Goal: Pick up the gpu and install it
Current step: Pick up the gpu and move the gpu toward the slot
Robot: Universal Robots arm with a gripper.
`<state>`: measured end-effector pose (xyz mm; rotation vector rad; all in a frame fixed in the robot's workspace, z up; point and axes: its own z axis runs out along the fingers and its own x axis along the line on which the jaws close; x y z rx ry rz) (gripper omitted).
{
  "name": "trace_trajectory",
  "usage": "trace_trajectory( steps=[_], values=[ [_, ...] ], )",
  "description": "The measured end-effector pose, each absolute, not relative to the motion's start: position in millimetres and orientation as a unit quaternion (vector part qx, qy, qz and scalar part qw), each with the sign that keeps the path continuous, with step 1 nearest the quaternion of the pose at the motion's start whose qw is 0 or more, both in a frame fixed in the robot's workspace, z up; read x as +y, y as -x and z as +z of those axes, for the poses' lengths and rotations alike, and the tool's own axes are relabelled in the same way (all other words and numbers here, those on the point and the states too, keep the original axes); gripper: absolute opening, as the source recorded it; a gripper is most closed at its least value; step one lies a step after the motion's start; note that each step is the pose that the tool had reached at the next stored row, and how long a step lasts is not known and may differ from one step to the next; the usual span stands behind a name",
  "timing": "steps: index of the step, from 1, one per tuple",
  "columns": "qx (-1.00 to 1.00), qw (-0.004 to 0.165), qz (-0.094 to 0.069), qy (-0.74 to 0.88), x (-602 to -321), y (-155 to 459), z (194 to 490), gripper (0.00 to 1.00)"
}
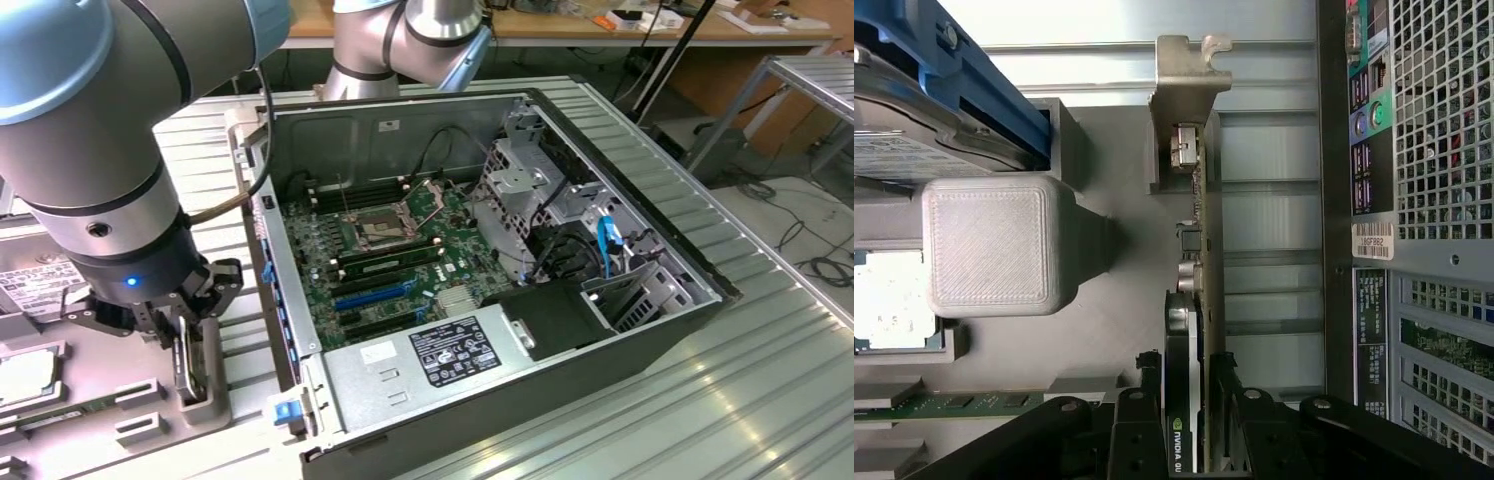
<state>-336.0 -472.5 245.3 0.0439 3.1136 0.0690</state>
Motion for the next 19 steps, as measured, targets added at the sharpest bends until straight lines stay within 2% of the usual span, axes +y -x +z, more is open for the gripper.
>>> trace_trajectory(
  steps=[4, 5, 19],
  values=[
    [1.000, 0.013, 0.022, -0.014, -472.5, 336.0, 245.3, 0.31],
    [1.000, 0.013, 0.022, -0.014, -472.5, 336.0, 245.4, 0.27],
    [1.000, 0.013, 0.022, -0.014, -472.5, 335.6, 245.3, 0.27]
  ],
)
